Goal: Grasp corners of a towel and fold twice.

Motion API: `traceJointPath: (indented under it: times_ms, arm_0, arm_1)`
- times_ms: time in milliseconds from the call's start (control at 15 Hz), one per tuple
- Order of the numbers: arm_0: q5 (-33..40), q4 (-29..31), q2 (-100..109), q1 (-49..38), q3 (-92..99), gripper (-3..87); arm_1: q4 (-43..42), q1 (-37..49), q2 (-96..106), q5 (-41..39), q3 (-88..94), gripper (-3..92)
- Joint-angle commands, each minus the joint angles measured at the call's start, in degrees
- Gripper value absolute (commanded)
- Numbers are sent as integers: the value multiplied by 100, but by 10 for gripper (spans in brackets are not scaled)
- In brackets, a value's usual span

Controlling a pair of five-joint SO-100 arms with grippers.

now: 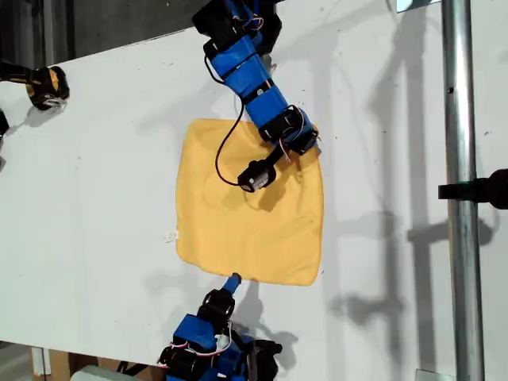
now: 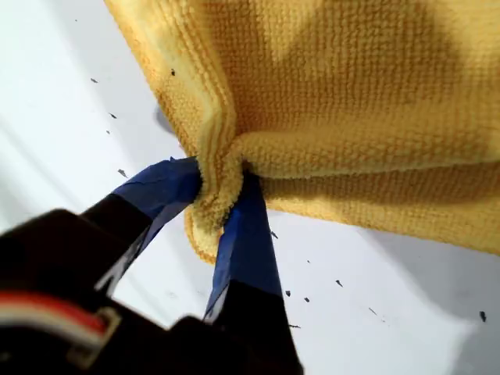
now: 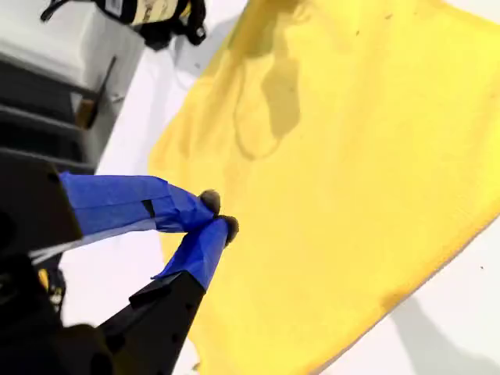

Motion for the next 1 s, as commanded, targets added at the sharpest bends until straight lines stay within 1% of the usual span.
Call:
traceJointPath:
  times_ms: [0,67,133,200,333,400,467,533,600,667,733,867,933]
  arm_0:
    - [598,563,-1046,448,-1397,-8]
    - [800,729,-1274,615,-1749,-8]
    - [1125,756,-1301,861,-1872,-8]
    - [1292,844,-1274,1063,-1934,-8]
    - [1415,1125,-1354,1485,-1960,-8]
    - [1318,1125,-1406,1749,-1942,-8]
    - [1178,984,-1406,1978,-1837,-8]
    - [1283,976,-1415,2030,-1793,-8]
    - [1292,976,-1389,2021,-1740,29]
    - [1178,1046,-1371,2030,-1714,236]
    - [1494,896,-1362,2259,-1652,291]
    - [1635,800,-1292,2171,-1512,217]
    - [1608,817,-1248,2092,-1389,229]
  arm_1:
    - [18,114,53,-88,-79,-1]
    - [18,114,62,-88,-79,-1]
    - [26,105,70,-88,-79,-1]
    - [44,97,79,-88,-88,-1]
    - [70,79,97,-88,-97,-1]
    - [70,79,97,-88,-97,-1]
    - [70,79,97,-88,-114,-1]
    - [79,88,97,-88,-149,-1]
    - [97,97,97,-88,-176,-1]
    - [114,97,97,-88,-185,-1]
    - [114,88,97,-88,-193,-1]
    - [176,79,97,-88,-246,-1]
    - [193,70,97,-88,-281,-1]
